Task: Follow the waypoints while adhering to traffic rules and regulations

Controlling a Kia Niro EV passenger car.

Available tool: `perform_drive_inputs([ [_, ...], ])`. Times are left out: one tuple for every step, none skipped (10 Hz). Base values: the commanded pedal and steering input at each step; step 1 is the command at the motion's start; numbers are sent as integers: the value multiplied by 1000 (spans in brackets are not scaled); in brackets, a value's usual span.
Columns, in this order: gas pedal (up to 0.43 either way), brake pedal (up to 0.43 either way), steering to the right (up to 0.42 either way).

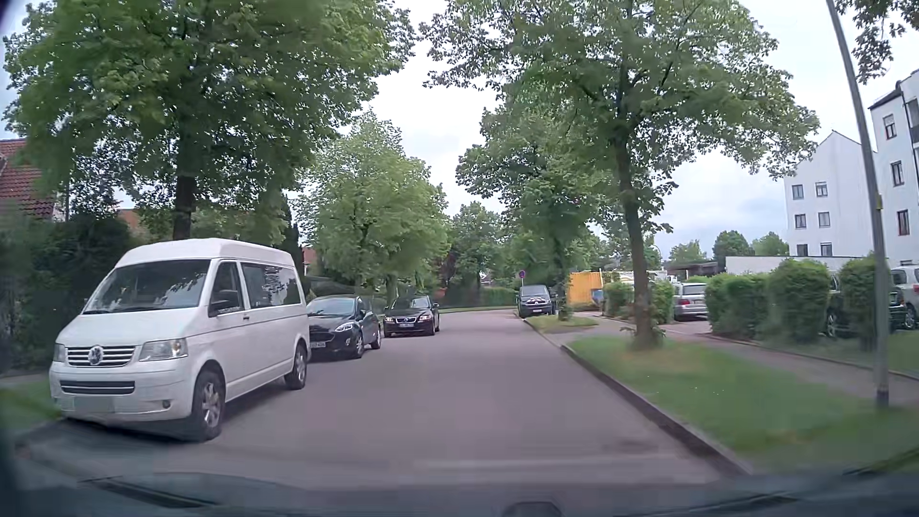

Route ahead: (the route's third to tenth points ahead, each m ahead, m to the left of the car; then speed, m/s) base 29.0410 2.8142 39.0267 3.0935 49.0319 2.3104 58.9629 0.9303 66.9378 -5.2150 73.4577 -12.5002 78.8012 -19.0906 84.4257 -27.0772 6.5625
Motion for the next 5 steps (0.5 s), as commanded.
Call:
perform_drive_inputs([
  [138,0,6],
  [138,0,6],
  [138,0,8],
  [138,0,10],
  [138,0,9],
])
